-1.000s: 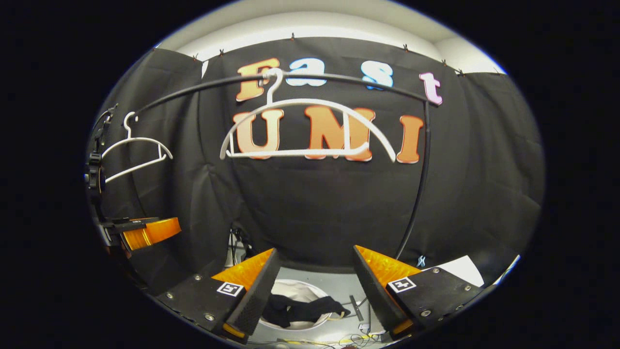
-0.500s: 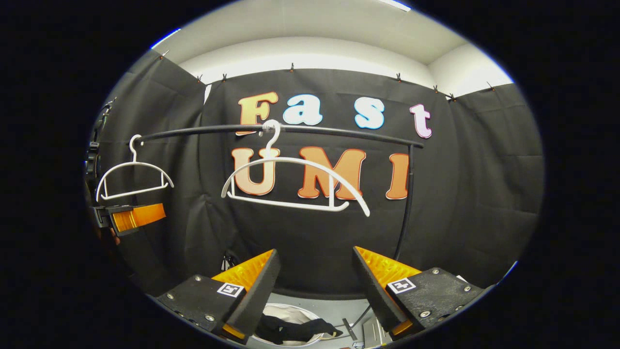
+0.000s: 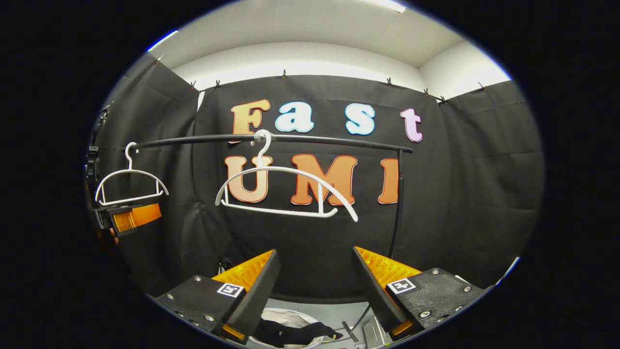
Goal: Grasp the clothes on the hanger with both hands and then place them into the laundry hamper below.
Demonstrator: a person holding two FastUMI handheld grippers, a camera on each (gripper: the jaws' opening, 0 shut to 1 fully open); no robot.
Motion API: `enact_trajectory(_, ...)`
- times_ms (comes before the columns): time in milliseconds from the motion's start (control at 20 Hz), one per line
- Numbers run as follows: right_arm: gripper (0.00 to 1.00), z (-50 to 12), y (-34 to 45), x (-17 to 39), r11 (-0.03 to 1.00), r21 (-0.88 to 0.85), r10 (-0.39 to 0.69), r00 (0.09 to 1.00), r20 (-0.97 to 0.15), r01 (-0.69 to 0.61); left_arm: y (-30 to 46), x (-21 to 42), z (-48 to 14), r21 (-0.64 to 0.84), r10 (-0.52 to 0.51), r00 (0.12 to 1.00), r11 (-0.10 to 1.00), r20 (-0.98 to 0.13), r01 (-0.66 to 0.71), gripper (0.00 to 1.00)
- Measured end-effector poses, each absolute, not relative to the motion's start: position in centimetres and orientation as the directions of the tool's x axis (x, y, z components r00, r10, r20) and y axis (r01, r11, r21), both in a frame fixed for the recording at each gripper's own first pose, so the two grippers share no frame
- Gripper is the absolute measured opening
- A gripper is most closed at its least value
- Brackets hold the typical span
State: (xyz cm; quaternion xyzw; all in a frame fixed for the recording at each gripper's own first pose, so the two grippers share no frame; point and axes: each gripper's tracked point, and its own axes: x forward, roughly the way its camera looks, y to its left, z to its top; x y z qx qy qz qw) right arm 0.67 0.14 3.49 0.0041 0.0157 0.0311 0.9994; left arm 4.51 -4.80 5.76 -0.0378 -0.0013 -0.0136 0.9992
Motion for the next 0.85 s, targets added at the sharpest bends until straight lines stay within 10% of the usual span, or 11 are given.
enact_trajectory(850,0.92,3.9,0.8,0.6,0.998,0.032,0.059,0.998,-0.017,-0.059,-3.1,4.4,7.1,-0.065,0.009,0.998,0.998,0.061,-0.005,0.97)
